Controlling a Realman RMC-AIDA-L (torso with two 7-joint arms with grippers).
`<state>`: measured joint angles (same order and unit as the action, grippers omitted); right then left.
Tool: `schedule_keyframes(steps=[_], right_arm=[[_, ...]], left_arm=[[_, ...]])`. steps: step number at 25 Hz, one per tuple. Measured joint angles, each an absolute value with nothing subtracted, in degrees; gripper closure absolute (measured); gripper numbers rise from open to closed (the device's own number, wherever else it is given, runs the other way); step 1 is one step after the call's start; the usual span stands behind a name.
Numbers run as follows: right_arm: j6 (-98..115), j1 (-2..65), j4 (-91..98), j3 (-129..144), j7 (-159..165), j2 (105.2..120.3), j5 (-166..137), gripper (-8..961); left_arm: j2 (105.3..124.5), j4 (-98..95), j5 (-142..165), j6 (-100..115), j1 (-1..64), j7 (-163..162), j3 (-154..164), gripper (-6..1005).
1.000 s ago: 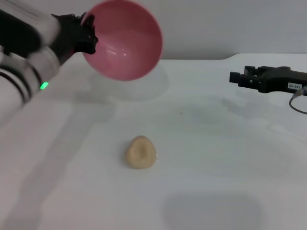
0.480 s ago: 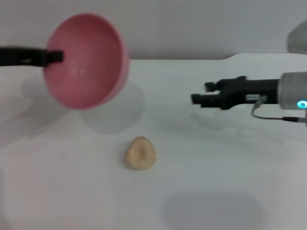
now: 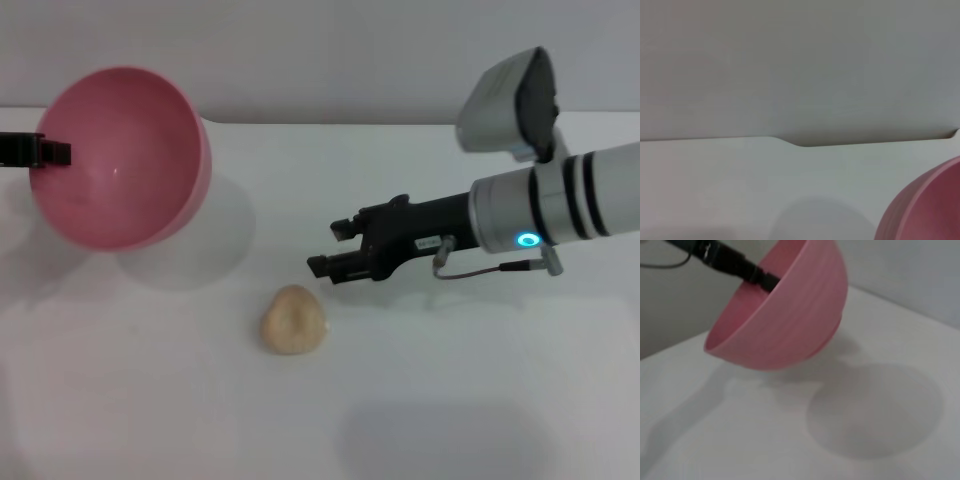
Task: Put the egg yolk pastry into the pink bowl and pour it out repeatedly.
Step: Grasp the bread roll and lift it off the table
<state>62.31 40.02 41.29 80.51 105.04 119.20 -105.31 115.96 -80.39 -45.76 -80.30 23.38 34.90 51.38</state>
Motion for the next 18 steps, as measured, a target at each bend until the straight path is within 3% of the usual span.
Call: schedule_keyframes(steps=[18], right_arm=[[49.0, 41.8, 37.8, 104.2, 104.8, 119.57, -96.2, 330]], left_arm=[[116.39, -80.1, -45.2, -79.7, 23.4, 35.7, 51.1, 998]])
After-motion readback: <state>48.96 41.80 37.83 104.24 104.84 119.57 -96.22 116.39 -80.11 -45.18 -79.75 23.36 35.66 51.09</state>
